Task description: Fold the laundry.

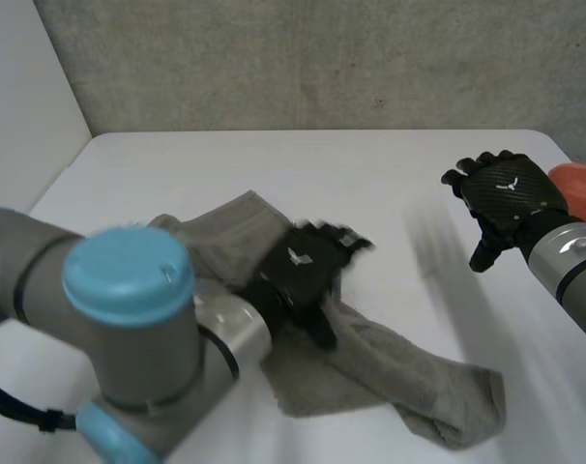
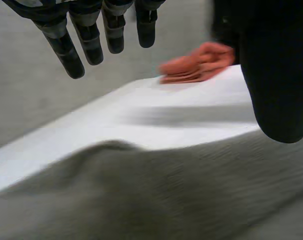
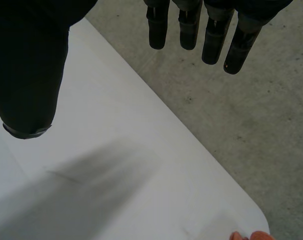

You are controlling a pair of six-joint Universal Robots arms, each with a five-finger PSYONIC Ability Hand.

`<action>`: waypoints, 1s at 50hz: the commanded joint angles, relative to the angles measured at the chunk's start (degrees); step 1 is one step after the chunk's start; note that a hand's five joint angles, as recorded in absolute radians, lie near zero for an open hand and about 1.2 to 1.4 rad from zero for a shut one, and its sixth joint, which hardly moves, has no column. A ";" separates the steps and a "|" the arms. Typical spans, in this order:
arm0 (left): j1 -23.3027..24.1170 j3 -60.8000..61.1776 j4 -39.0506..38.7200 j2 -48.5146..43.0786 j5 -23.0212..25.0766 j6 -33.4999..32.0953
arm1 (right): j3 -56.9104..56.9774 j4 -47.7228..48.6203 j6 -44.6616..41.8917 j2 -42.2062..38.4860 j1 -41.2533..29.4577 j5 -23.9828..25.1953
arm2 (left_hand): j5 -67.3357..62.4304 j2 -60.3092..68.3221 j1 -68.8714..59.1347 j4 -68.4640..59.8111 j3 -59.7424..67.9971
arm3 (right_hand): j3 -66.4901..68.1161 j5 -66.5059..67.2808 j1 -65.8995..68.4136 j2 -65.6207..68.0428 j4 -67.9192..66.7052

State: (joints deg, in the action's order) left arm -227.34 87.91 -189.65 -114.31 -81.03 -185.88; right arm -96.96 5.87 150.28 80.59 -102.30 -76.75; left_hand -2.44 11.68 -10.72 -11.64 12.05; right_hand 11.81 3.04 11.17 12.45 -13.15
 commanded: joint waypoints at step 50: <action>-23.06 -18.02 -0.79 -16.83 0.80 -31.12 | 4.74 -2.44 11.01 -10.80 -8.44 1.17 | -67.56 68.32 -69.28 -68.36 67.95 | 68.19 66.96 68.83 67.55 -66.85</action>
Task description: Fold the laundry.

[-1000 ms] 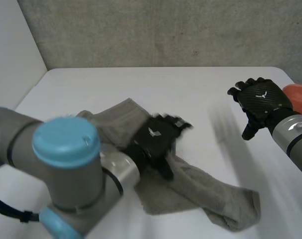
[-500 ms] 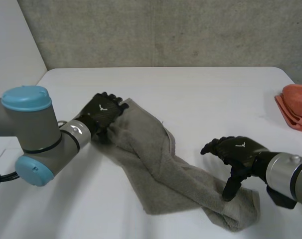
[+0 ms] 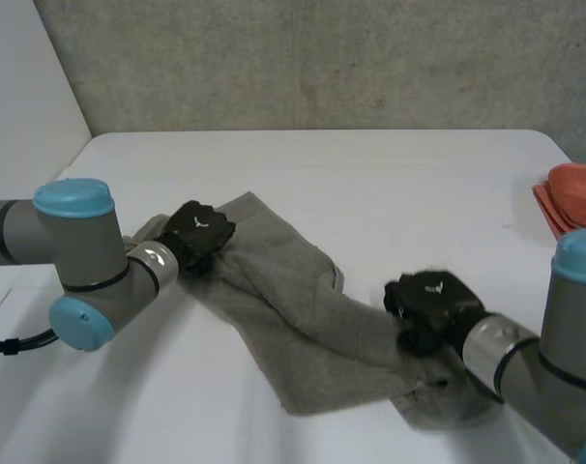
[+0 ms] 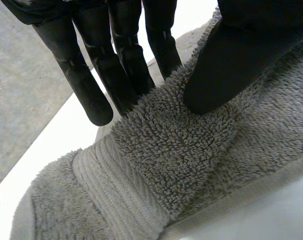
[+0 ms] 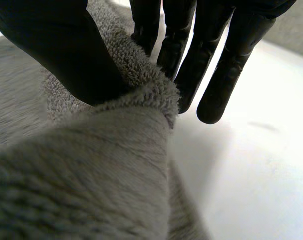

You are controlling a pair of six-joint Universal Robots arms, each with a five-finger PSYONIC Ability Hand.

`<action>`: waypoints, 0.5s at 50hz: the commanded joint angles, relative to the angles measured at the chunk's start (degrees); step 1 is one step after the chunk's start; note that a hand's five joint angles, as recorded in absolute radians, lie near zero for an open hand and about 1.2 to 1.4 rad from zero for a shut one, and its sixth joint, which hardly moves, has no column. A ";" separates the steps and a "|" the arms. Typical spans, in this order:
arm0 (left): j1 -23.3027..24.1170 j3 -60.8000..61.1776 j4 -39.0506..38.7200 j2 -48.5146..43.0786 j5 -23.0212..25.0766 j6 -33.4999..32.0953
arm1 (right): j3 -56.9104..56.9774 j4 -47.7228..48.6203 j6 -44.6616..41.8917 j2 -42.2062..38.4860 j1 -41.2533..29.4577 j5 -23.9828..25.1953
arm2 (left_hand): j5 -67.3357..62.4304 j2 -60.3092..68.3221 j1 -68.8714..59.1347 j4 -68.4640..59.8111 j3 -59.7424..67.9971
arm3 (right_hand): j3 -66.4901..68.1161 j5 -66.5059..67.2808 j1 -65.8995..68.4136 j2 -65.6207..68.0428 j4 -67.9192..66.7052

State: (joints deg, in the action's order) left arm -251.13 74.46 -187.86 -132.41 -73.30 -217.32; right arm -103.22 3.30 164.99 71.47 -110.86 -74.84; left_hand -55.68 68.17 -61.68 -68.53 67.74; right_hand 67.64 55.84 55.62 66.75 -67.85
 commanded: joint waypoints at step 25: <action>12.77 26.07 -12.55 30.81 -22.41 7.18 | 30.89 -3.10 -9.51 -1.60 -4.46 -4.70 | -14.32 11.83 -18.32 -11.47 12.26 | 12.36 14.16 24.38 13.25 -12.15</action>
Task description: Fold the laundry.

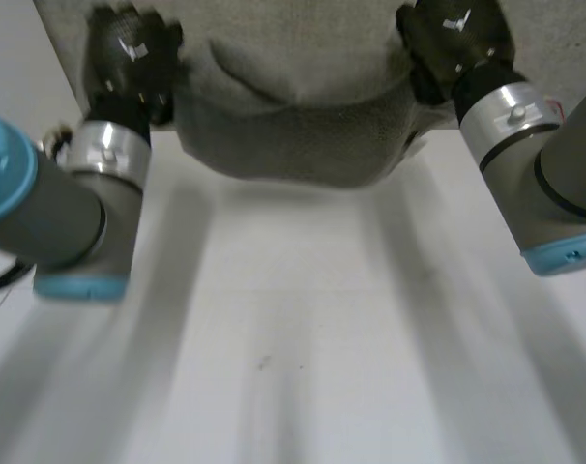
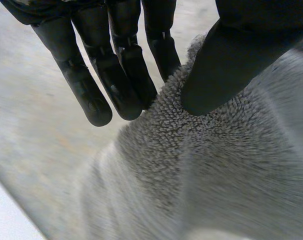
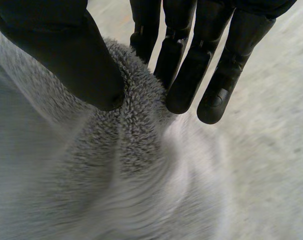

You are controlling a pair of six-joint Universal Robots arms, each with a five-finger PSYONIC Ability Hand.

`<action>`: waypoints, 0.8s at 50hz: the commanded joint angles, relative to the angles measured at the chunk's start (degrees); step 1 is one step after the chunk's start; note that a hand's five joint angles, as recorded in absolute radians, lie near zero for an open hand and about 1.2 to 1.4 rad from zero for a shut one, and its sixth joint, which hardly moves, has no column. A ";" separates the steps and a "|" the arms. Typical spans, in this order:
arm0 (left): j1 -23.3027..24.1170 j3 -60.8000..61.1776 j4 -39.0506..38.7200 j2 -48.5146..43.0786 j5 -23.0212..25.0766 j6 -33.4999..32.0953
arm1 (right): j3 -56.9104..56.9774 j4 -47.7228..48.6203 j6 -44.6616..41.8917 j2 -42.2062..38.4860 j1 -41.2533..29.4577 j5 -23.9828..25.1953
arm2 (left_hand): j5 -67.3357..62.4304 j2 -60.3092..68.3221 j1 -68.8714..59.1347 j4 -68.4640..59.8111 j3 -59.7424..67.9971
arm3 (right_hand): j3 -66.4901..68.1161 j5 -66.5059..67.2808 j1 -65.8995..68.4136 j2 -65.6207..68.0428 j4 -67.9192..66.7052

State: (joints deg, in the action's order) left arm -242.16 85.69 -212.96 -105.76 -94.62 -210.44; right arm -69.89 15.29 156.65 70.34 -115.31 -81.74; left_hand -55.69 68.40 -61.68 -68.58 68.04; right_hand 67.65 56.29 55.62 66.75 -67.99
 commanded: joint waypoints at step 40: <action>-4.02 -7.29 33.04 -17.64 23.77 4.60 | -18.17 -12.13 -8.64 14.91 -0.18 10.20 | 43.36 -46.07 39.36 46.25 -45.72 | 12.35 13.71 24.38 13.25 -12.01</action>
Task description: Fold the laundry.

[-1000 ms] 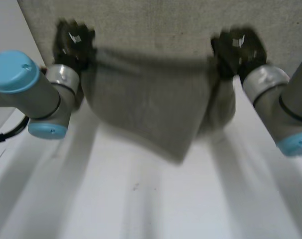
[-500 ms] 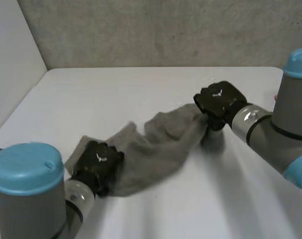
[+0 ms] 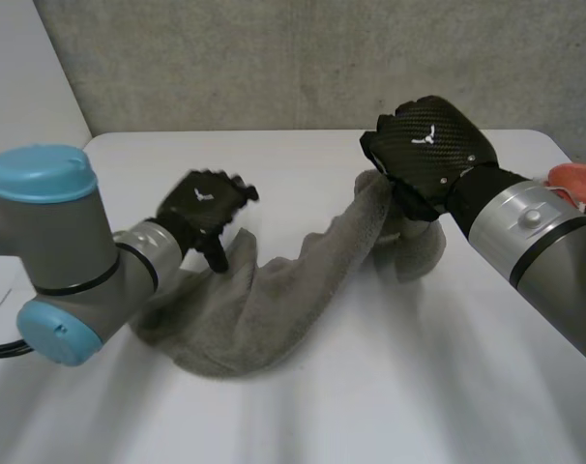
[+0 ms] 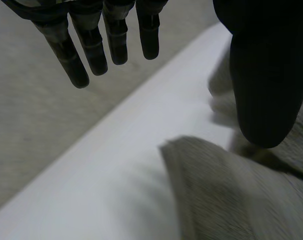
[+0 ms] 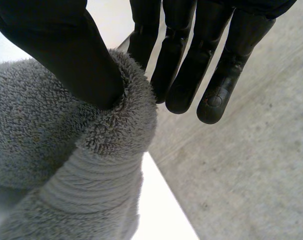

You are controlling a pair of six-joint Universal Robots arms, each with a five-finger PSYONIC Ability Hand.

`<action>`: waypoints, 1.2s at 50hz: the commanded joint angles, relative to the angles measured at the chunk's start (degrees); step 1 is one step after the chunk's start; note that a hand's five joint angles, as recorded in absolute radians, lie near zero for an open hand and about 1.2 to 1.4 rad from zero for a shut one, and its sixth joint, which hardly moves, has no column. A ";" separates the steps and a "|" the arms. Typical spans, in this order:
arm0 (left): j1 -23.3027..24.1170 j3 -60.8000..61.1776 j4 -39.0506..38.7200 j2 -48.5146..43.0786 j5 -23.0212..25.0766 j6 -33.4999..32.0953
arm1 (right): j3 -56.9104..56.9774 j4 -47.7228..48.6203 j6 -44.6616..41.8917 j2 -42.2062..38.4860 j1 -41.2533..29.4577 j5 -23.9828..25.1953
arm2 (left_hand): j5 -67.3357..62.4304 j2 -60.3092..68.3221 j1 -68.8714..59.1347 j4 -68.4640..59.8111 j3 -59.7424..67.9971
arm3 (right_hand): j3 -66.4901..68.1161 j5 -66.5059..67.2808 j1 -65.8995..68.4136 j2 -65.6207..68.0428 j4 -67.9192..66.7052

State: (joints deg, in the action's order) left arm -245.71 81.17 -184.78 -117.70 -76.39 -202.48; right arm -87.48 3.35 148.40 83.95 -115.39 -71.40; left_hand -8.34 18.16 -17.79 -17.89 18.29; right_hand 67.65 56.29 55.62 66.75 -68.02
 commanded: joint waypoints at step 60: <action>0.93 -10.69 -37.50 7.13 -16.86 -1.86 | 34.76 24.07 1.54 -20.49 0.08 -13.15 | -61.66 61.84 -62.21 -62.11 61.71 | 12.35 13.71 24.38 13.25 -11.98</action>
State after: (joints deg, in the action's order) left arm -244.96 66.57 -218.34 -116.40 -92.80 -204.38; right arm -52.80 17.70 148.67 63.15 -115.16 -86.10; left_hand -54.60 68.34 -63.19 -68.56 68.10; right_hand 67.65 56.29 55.62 66.75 -68.21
